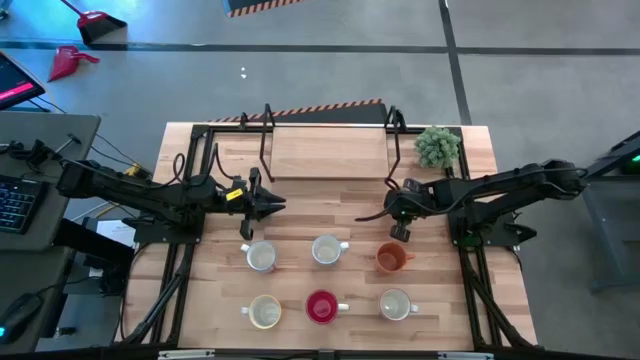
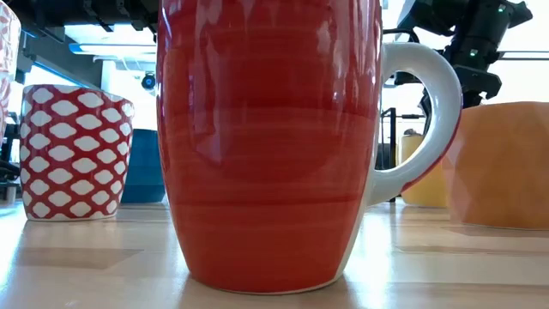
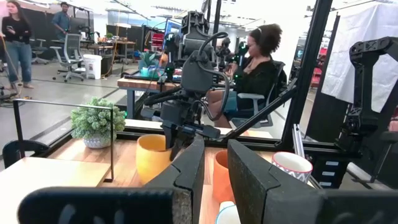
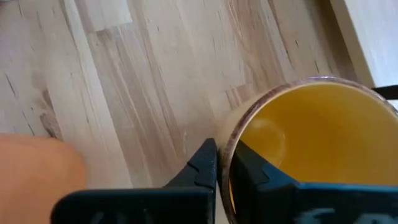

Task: Place coffee mugs
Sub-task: Put the yellow mug on the shelf

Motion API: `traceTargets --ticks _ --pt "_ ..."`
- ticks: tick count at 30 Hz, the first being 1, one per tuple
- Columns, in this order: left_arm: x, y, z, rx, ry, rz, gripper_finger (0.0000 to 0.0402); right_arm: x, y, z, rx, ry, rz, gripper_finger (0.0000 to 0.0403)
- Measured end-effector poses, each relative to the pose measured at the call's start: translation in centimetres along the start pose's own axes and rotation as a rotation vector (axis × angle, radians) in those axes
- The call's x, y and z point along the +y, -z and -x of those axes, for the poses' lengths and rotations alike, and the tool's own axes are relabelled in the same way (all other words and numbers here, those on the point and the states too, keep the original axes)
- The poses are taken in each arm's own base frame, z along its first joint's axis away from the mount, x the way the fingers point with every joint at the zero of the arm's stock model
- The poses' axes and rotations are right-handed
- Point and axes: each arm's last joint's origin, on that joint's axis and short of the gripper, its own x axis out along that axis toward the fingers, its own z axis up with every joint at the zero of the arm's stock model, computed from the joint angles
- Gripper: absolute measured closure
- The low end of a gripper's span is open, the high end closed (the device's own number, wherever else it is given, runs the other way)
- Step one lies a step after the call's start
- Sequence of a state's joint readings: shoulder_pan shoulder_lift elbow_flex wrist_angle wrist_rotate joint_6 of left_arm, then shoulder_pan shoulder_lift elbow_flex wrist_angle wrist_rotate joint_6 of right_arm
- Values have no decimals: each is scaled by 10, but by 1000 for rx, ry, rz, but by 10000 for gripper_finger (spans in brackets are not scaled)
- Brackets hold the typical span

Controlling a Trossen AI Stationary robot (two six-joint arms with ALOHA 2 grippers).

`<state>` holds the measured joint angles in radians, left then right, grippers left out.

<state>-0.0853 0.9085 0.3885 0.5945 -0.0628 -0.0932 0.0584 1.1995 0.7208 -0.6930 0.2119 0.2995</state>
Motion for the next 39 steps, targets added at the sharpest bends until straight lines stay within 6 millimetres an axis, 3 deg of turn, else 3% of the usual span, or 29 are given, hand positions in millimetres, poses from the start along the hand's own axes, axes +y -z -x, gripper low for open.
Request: traceTargets --ticks 6,10,20,26,29,33,39 --pt "0 0 0 0 0 -16 342 7 -1 3 -38 -31 20 401" --pt "0 0 0 -1 0 -18 342 9 -5 16 -103 -36 8 402" --pt "0 0 0 -1 0 -16 342 5 -37 91 -280 -17 -14 402" --pt "0 0 0 -1 0 -17 342 -1 -65 140 -375 20 14 402" --pt "0 0 0 -1 0 -17 342 -6 -79 155 -378 43 32 403" --pt "0 0 0 0 4 -16 342 -13 -99 161 -340 89 74 403" --pt "0 0 0 0 7 -12 342 -19 -131 144 -246 87 167 403"
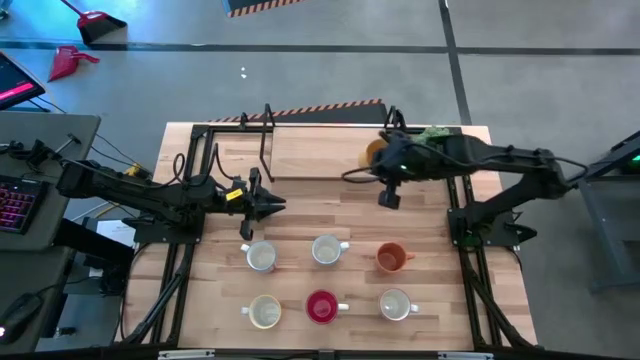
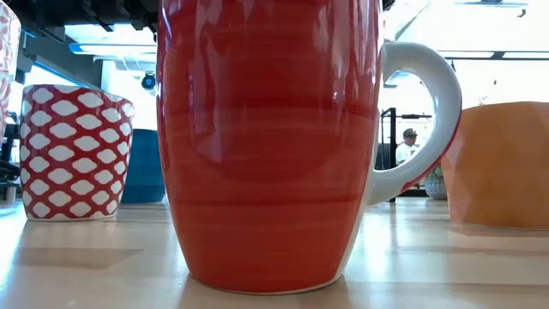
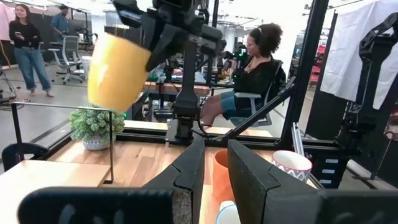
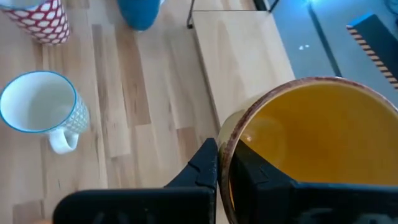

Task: Place coffee mugs
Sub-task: Put the yellow mug on the shelf

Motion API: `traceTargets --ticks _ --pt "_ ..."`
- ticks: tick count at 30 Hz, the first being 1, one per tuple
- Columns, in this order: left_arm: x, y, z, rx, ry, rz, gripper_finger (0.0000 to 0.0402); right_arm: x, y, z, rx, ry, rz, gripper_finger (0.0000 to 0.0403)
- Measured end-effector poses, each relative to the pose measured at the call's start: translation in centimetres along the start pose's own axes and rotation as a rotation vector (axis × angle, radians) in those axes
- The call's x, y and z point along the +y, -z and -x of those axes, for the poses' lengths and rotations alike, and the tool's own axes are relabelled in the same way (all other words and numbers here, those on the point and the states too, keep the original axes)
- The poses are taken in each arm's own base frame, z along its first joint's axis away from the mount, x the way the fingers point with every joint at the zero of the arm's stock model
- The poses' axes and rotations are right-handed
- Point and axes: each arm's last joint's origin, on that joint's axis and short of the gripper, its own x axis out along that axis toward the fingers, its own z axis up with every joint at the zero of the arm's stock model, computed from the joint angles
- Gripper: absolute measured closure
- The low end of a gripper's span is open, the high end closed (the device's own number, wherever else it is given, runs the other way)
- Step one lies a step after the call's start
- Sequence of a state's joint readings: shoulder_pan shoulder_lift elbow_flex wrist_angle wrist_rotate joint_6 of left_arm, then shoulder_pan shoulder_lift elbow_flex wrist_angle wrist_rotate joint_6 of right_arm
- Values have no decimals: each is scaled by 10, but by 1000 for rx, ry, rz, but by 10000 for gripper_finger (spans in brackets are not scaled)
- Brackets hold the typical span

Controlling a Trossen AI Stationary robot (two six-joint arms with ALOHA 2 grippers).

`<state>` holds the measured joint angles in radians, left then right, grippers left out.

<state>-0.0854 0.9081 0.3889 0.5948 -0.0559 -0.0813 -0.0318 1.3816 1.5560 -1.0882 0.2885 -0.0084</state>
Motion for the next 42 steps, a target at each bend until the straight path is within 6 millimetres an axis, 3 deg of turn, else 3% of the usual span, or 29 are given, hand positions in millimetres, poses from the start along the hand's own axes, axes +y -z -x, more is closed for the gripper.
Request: traceTargets --ticks 6,22,32,42 --pt "-1 0 0 2 17 20 342 -15 -14 -28 59 -22 46 403" --pt "-1 0 0 2 27 22 342 -55 -8 -98 198 -129 9 403" --pt "-1 0 0 2 27 22 342 -89 1 -115 196 -163 -72 403" --pt "-1 0 0 2 27 22 342 -85 28 -144 243 -191 -80 403"
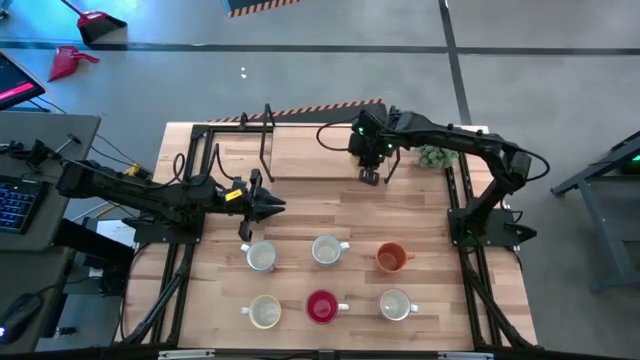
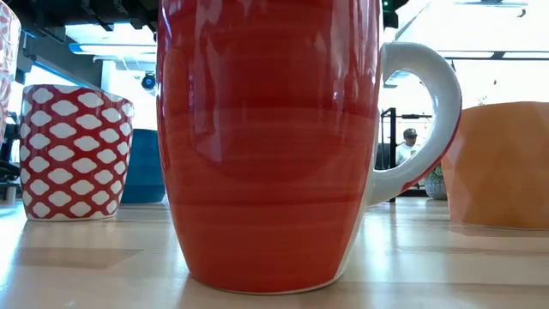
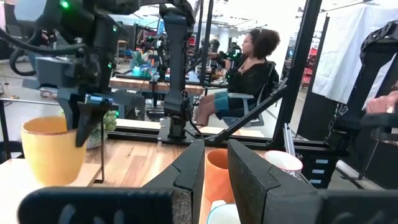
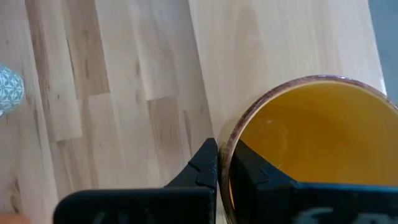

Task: Place coffee mugs
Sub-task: Put the yellow mug on the shelf

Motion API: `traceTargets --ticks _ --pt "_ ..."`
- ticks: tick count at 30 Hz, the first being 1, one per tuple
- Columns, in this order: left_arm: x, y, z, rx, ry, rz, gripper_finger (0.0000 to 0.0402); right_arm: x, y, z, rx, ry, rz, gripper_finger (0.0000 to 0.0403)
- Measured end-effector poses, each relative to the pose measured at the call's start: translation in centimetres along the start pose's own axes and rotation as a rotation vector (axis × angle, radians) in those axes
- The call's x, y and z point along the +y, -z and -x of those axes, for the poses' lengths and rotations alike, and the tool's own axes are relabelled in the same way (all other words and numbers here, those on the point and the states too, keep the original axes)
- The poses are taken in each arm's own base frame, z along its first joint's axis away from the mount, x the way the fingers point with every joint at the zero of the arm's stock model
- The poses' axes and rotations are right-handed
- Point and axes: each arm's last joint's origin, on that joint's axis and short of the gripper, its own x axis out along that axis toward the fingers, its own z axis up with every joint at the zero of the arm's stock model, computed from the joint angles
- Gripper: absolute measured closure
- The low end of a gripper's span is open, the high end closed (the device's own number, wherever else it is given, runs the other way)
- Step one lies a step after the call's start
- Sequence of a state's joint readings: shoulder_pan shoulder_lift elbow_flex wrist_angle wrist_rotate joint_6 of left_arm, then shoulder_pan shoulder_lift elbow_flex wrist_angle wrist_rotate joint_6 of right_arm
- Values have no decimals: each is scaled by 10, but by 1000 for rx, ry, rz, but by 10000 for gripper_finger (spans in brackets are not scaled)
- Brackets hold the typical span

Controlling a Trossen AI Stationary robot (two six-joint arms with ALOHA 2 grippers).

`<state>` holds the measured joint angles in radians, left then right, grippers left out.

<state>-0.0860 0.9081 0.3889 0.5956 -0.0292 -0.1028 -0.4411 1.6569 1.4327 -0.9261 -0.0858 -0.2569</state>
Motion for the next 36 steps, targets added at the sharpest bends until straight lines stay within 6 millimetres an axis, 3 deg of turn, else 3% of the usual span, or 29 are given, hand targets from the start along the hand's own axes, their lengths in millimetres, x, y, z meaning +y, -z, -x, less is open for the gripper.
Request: traceTargets --ticks 17,36 --pt "0 0 0 -1 0 0 342 -17 19 -7 88 -25 -31 403" --pt "0 0 0 -1 -8 0 342 -18 22 -7 108 -34 -39 403"
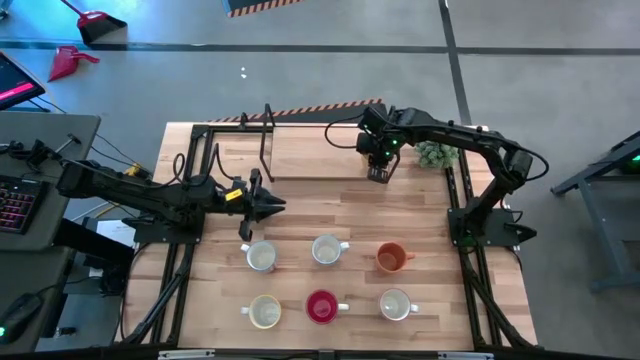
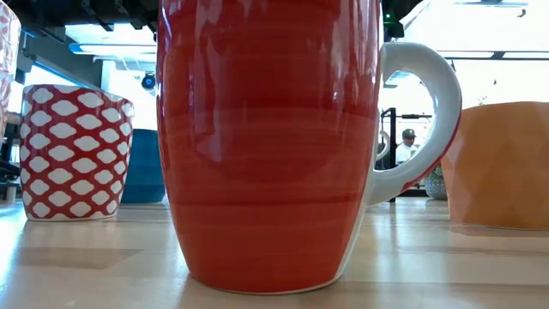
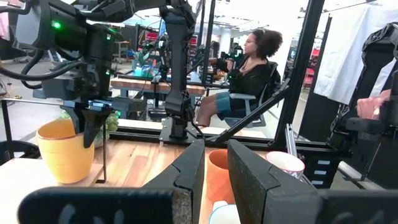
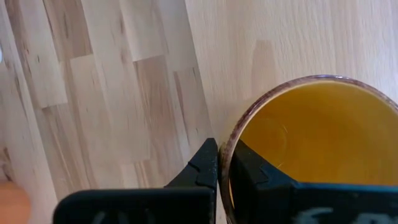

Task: Place coffee mugs
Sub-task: Put the yellow mug on the shelf

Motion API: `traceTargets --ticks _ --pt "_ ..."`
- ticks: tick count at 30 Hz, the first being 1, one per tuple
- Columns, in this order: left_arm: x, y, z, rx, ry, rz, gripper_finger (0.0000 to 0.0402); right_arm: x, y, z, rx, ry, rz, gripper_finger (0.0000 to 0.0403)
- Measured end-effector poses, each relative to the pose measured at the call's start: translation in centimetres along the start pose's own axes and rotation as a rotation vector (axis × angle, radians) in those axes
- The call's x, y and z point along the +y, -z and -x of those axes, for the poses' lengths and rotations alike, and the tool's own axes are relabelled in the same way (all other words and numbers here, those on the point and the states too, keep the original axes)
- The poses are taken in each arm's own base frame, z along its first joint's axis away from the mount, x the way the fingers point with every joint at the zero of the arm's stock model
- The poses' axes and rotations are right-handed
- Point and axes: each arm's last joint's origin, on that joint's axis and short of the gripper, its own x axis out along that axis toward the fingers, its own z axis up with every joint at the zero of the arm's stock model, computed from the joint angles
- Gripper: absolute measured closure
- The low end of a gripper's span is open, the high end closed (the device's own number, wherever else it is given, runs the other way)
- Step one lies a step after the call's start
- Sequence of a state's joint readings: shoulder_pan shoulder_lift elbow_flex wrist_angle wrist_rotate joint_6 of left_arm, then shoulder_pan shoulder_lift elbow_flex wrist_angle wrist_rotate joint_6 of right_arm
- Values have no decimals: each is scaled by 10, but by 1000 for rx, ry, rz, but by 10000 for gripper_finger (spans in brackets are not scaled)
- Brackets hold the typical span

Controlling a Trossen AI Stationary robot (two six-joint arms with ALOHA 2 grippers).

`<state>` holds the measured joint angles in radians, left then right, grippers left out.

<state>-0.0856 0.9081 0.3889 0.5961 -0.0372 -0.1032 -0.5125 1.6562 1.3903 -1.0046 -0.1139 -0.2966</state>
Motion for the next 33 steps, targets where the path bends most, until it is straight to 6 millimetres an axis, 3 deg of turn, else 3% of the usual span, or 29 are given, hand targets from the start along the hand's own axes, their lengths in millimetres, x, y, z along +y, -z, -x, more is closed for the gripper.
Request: traceTargets --ticks 10,16,24,33 --pt "0 0 0 0 0 -1 342 -1 -2 0 -25 8 -5 403" --pt "0 0 0 0 0 -1 342 7 9 -15 -33 3 -8 403" --pt "0 -1 0 -8 -6 -2 342 8 12 -2 -102 29 -12 402" --pt "0 -1 0 -16 -6 -2 342 9 15 -1 -80 15 -14 402"
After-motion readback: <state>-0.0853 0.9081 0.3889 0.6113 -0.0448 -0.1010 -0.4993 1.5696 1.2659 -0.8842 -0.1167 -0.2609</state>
